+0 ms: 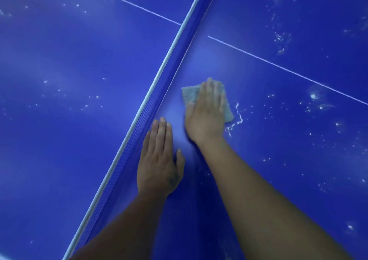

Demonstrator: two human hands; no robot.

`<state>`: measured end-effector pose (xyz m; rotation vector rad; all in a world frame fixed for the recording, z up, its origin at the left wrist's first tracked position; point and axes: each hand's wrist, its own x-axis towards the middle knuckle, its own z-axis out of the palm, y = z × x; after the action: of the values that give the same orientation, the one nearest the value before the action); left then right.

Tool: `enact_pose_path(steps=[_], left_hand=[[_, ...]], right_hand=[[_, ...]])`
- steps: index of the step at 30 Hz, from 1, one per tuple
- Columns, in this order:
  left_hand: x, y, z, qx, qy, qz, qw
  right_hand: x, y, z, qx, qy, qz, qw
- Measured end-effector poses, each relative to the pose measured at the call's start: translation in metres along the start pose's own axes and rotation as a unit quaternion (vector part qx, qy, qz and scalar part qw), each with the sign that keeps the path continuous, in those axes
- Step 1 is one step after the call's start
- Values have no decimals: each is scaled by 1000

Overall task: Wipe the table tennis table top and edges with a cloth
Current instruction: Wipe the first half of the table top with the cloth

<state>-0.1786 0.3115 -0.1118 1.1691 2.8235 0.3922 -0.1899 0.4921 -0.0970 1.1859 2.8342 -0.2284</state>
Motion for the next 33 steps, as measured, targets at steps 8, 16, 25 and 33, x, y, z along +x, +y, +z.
enact_pose_path(steps=[8, 16, 25, 33], left_hand=[[1, 0, 1, -6, 4, -3, 1000], [1, 1, 1, -10, 4, -2, 1000], [1, -1, 4, -7, 6, 5, 1000], [2, 2, -1, -8, -7, -2, 1000]], right_hand=[[30, 31, -4, 47, 6, -10, 999], [48, 45, -12, -20, 3, 19, 1000], [112, 54, -18, 11, -4, -5, 1000], [66, 186, -33, -5, -5, 117, 993]])
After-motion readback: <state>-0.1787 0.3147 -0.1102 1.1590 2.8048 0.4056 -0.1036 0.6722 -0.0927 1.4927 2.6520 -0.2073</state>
